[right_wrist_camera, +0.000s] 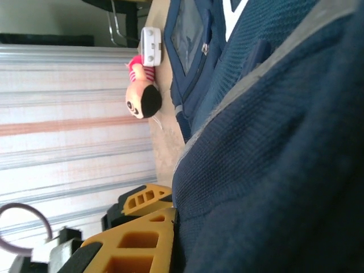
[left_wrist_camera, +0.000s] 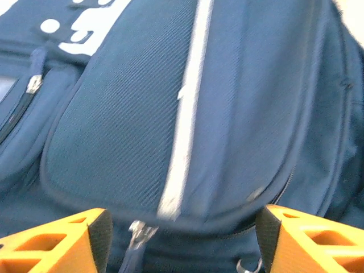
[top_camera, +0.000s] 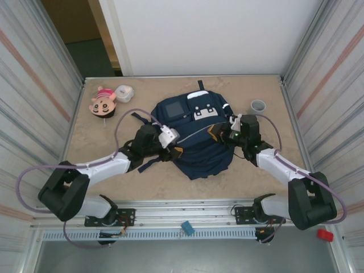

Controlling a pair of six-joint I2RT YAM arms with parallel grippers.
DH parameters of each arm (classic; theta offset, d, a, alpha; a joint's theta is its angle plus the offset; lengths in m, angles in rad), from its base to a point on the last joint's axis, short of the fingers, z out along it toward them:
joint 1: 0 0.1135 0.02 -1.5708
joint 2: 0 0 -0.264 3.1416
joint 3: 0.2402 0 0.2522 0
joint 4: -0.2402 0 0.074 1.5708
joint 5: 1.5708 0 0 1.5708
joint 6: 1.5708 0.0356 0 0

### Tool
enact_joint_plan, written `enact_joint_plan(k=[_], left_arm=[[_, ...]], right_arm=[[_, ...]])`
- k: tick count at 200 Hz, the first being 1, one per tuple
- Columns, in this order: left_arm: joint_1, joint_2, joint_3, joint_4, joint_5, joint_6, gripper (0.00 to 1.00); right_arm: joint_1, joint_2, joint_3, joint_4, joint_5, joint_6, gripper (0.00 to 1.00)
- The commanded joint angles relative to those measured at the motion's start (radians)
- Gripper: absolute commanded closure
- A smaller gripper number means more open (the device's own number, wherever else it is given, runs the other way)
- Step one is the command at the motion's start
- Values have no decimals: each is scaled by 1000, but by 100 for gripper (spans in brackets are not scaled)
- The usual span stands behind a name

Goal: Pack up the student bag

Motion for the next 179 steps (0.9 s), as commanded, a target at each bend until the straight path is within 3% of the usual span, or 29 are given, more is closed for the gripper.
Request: enact_joint_plan(k=[1,41,70,96,121,144,158,179], left_arm=[[70,-8,-49,105,1,-78,31],[119,92,-32,94,80,-27,32],[118,161,-22,107,226,41,33],[118,200,-14,121,270,49,40],[116,202,-28,165,338,63,53],[115,203,-29,188,368,70,76],[114,202,-30,190,376,75,87],[109,192,-32,189,371,82,95]], right_arm=[[-32,-42,42,31,-38,-73,93],[-37,-32,61,37,-64,-83,93],[-35,-28,63,40,-68,-95,93],[-28,-12,63,46,-73,-96,93],[-27,-11,53,43,-70,-101,90],[-26,-16,38,38,-58,-101,85],[-26,-23,28,33,-51,-100,77],[-24,-42,14,24,-33,-101,66]])
